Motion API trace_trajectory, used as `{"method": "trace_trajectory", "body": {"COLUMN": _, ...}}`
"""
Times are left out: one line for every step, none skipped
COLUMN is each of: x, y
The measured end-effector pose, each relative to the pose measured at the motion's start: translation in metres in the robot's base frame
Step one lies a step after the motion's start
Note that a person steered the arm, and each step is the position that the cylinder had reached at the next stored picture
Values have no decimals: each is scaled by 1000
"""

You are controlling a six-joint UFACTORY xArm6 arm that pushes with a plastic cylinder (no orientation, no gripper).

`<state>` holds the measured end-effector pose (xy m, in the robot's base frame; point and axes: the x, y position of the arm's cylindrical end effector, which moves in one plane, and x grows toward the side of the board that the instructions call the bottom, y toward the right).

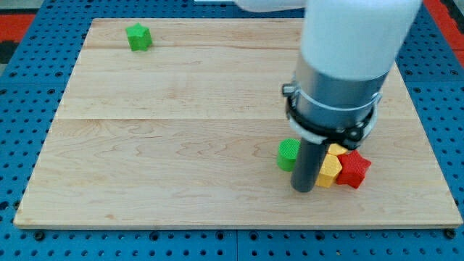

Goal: Move the green circle right to the green star

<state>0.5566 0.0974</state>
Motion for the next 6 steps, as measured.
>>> {"method": "trace_trajectory", "body": {"x": -11, "y": -3}}
{"method": "trace_trajectory", "body": {"x": -55, "y": -5}}
{"method": "trace_trajectory", "body": {"x": -87, "y": -53}}
{"method": "trace_trajectory", "body": {"x": -132, "y": -77}}
{"method": "trace_trajectory", "body": {"x": -186, "y": -118}}
{"method": "trace_trajectory", "body": {"x": -234, "y": -141}}
